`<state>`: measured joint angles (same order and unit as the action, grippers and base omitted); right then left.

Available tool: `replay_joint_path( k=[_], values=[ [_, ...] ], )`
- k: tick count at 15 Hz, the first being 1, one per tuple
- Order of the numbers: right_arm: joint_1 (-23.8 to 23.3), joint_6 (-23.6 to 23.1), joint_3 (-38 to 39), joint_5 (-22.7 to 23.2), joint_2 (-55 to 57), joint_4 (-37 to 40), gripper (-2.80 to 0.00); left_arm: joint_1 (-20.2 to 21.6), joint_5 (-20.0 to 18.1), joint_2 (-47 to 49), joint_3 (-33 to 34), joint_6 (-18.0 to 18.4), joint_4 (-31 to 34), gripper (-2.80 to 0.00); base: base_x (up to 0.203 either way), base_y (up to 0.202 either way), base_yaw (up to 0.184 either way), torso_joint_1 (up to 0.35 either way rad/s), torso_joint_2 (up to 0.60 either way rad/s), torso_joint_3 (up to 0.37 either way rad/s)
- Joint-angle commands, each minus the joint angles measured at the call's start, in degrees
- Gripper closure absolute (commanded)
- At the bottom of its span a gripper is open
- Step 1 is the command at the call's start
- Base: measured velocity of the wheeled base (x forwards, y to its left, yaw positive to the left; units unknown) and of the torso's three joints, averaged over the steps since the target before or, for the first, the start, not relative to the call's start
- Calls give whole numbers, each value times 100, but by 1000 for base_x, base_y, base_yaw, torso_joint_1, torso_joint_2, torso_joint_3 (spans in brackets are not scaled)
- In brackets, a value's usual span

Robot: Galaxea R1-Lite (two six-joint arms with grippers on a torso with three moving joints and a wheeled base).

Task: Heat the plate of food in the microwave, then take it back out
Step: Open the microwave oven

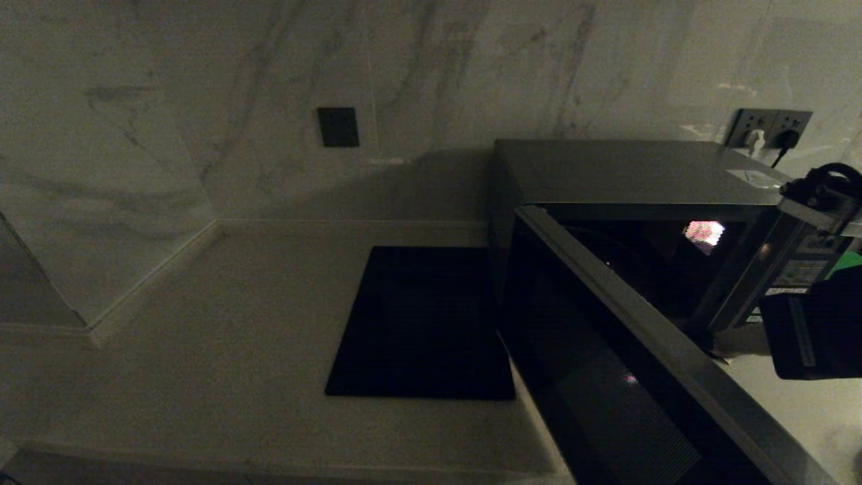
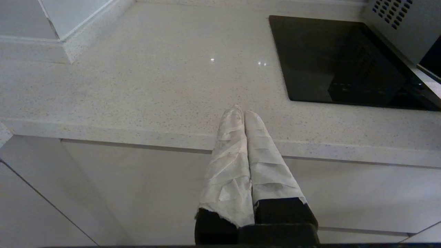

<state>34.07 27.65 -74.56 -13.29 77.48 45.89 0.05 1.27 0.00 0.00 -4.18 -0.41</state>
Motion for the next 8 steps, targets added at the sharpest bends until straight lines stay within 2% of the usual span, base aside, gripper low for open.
replay_joint_path(
  k=[1,4,8],
  values=[
    [341,128,-23,-69,140,19,0,4,5,9,0,-4,-2,0,0,0,0,0,0,0],
    [746,372,-58,-237,232,13,0,4,5,5,0,-4,-2,0,0,0,0,0,0,0],
    [946,391,-76,-270,259,-1,0,4,5,1,0,-4,-2,0,0,0,0,0,0,0]
  ],
)
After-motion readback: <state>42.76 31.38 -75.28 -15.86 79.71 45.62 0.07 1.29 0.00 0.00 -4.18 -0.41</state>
